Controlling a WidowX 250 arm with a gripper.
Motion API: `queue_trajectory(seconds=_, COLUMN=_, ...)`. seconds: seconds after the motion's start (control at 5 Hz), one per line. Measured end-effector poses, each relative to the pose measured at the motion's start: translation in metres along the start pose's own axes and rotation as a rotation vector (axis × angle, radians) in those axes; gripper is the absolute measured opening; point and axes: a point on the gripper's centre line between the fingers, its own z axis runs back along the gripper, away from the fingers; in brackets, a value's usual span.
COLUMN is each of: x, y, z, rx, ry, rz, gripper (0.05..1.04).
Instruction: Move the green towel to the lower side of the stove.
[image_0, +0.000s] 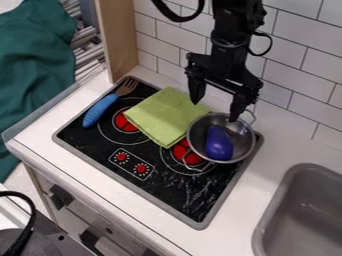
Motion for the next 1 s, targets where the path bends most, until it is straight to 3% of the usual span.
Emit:
queue_trajectory(seconds=0.4, x=-0.004, y=0.019, z=-0.009, rx=0.016, ry=0.049, rz=0.004, gripper=1.006)
queue_trajectory(seconds=0.8, x=0.009, y=0.062, z=-0.005, rx=0.005, ry=-0.007, rz=0.077, gripper=1.006)
queue_trajectory(seconds=1.0, x=0.012, y=0.078, z=-0.034, rx=-0.029, ry=-0.020, rz=0.053, gripper=1.006)
